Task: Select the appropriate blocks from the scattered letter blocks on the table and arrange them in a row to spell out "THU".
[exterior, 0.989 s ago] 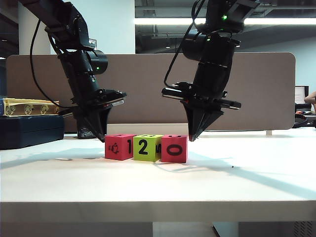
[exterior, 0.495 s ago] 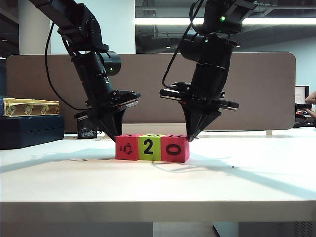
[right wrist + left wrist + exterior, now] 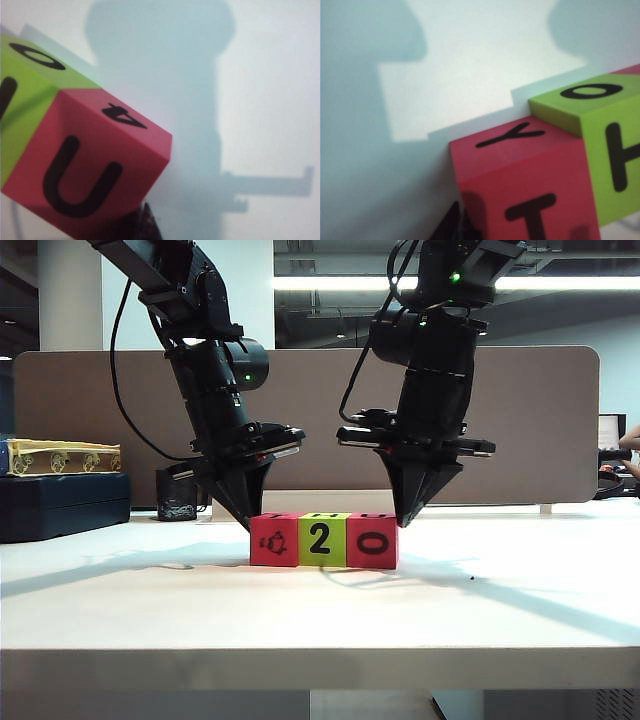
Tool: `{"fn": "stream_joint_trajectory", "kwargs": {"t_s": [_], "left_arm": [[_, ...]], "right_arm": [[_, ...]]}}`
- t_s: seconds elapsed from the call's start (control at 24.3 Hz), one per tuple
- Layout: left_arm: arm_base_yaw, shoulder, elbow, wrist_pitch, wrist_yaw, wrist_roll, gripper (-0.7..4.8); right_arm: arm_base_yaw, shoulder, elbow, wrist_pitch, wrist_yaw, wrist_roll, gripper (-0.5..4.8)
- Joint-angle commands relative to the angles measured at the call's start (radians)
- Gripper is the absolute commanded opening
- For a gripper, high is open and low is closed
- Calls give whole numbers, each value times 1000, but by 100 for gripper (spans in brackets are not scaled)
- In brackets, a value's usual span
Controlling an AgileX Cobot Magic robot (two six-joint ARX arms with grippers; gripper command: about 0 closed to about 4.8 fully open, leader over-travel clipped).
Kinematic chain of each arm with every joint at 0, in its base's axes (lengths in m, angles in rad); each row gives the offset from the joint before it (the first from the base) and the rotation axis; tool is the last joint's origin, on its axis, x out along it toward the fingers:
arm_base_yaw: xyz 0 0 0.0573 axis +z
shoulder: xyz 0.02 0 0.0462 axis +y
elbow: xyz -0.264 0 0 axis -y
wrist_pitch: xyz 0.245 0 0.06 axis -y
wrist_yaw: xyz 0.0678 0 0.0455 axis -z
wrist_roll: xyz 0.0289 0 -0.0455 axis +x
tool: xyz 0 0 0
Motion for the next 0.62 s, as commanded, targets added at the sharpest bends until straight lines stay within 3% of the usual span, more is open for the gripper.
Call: {"fn": "stream_joint_trajectory", "kwargs": {"t_s": [0.04,0.45,0.62], "left_arm": [[-22,1,0,-53,71,35,-6],[-22,1,0,-87,68,49,-6],[-22,1,0,-77,10,48,-2]], "right_arm": [[9,-1,1,-24,54,-19,-5],[-17,-1,2,-20,87,-20,-5],[-20,-2,4,-31,143,-20,-5]]}}
